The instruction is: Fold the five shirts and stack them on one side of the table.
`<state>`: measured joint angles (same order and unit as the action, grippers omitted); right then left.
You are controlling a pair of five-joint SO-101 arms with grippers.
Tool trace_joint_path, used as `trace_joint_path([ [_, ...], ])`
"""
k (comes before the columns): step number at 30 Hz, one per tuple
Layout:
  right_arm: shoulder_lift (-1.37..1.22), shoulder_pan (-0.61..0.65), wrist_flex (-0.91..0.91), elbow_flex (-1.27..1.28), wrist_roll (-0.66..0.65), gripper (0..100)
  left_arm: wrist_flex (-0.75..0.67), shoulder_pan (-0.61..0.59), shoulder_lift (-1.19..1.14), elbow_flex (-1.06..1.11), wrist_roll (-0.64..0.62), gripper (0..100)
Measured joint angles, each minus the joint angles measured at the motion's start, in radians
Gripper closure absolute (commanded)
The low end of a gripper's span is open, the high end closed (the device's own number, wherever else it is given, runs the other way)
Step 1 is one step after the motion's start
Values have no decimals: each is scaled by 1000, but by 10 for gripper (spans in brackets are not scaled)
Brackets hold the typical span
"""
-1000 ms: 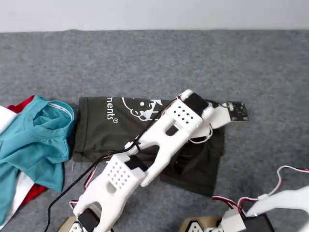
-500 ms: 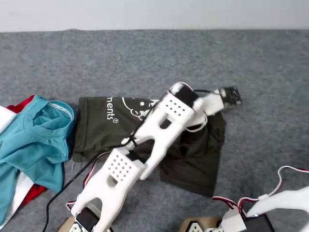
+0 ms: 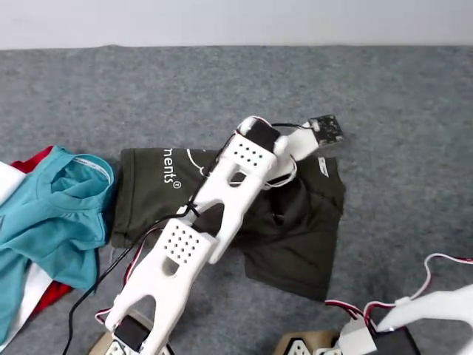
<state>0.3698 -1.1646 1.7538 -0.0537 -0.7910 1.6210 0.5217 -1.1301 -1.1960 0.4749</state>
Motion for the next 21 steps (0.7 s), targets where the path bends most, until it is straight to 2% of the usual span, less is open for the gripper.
trace_joint_path([
  [6, 0, 0, 0, 0, 0, 768, 32, -58, 0, -92, 2, 865],
  [11, 0, 0, 0, 0, 0, 768, 100, -51, 0, -178, 26, 867],
  [21, 0, 0, 0, 0, 0, 768, 107, -12, 23, -206, 29, 867],
])
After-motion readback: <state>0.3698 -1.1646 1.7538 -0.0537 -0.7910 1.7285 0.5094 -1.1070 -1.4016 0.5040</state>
